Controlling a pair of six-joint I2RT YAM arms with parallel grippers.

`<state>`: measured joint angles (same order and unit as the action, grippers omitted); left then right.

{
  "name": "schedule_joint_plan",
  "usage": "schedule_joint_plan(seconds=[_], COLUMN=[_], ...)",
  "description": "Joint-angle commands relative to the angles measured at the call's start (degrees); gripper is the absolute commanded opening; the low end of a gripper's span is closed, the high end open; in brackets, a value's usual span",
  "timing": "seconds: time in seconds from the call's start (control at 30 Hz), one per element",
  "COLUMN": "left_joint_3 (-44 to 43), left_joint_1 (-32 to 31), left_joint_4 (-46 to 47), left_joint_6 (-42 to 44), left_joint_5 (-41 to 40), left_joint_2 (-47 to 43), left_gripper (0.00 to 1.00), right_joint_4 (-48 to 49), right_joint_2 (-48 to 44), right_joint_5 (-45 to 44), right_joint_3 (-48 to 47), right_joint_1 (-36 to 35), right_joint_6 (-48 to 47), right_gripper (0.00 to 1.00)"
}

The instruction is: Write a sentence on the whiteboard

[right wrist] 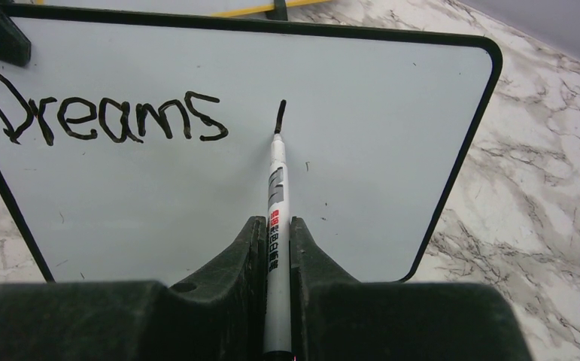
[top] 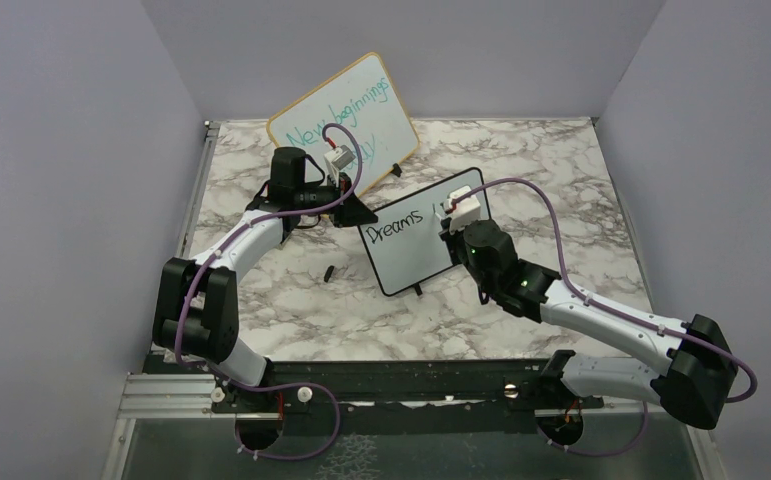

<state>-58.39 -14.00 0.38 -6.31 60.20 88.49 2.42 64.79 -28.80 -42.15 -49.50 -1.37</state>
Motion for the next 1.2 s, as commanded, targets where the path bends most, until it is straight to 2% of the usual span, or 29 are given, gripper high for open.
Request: schedule_joint_plan(seconds=[0.0, 0.77, 1.17], left_joint_3=[-0.14, -0.14, -0.23], left_joint_1=[0.02, 0.02, 0.04], left_joint_4=[-3.63, -3.59, -3.78], left_joint_6=[1.50, 1.56, 1.57], left_joint_5=[-0.98, -1.05, -1.45], left_joint_2=[-0.33, -0.51, -0.50], left_gripper=[0.00, 0.00, 0.00], right_joint_4=[3.21, 5.48, 4.34], right_joint_2=[-0.92, 0.33, -1.50], right_joint_5=[-1.08, -3.46, 1.13], right_joint_3=[-0.27, -0.35, 0.16], right_joint_1=[0.32, 1.75, 2.04], right_joint_6=[-0.14, -0.46, 0.34], right_gripper=[0.00, 0.00, 0.00])
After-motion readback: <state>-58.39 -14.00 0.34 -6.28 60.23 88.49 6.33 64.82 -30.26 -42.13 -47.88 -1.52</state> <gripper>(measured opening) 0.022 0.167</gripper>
